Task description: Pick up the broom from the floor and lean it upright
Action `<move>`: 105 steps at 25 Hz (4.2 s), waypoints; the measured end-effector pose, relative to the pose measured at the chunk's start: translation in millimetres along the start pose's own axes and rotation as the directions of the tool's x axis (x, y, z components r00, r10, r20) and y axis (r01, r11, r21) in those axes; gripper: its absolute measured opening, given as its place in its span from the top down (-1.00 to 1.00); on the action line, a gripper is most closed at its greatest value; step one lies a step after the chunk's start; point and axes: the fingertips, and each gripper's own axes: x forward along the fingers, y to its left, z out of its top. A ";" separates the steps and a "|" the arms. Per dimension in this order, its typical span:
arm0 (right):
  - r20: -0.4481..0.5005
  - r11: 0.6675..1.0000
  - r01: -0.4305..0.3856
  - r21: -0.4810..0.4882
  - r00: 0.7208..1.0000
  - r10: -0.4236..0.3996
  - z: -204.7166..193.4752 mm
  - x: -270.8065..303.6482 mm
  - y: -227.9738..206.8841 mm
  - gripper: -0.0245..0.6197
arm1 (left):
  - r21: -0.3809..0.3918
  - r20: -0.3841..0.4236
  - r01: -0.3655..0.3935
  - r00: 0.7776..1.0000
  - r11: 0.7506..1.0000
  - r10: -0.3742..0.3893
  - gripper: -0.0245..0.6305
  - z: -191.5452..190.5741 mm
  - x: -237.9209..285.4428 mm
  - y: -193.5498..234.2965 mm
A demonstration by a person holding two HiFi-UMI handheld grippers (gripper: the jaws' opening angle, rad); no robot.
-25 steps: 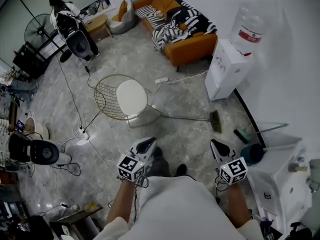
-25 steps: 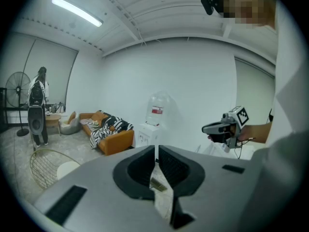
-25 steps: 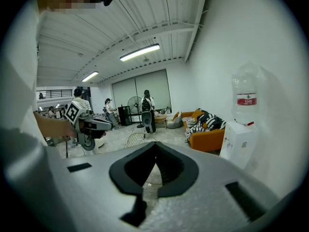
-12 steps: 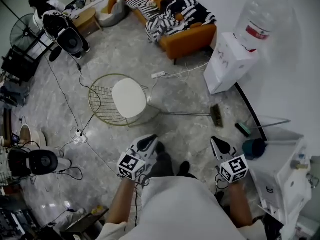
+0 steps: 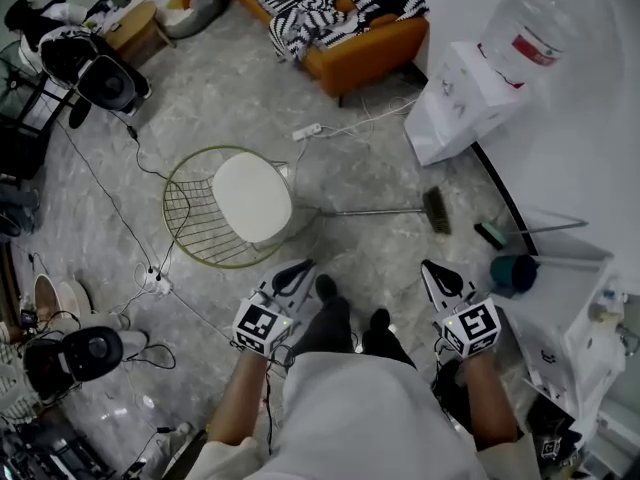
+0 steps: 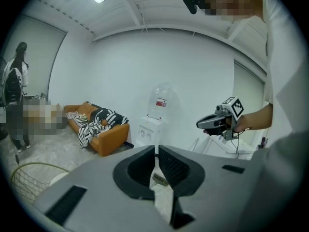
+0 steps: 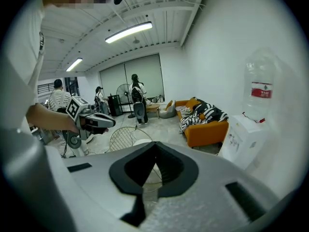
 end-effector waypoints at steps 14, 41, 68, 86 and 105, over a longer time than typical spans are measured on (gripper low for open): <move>-0.061 0.999 -0.023 0.023 0.998 0.024 -6.3 91.9 -12.7 0.92 | -0.020 -0.035 0.046 0.998 0.999 -0.047 0.85 -33.1 50.1 72.8; -0.266 0.925 -0.380 -0.020 0.893 0.362 -144.3 326.2 -129.6 0.92 | -0.155 -0.129 -0.209 0.973 0.966 0.190 0.85 -174.8 208.4 164.2; -0.397 0.923 -0.384 0.015 0.845 0.358 -532.0 579.7 -144.1 0.92 | -0.230 -0.248 -0.246 0.950 0.941 0.188 0.85 -527.6 336.9 240.8; -0.511 0.916 -0.374 -0.142 0.820 0.256 -728.0 675.4 -166.1 0.71 | -0.208 -0.280 -0.174 0.953 0.963 0.111 0.85 -647.2 387.0 267.7; -0.683 0.722 -0.597 -0.348 0.689 0.241 -845.3 729.2 -177.0 0.57 | -0.167 -0.289 -0.096 0.956 0.981 0.045 0.85 -705.0 413.7 291.2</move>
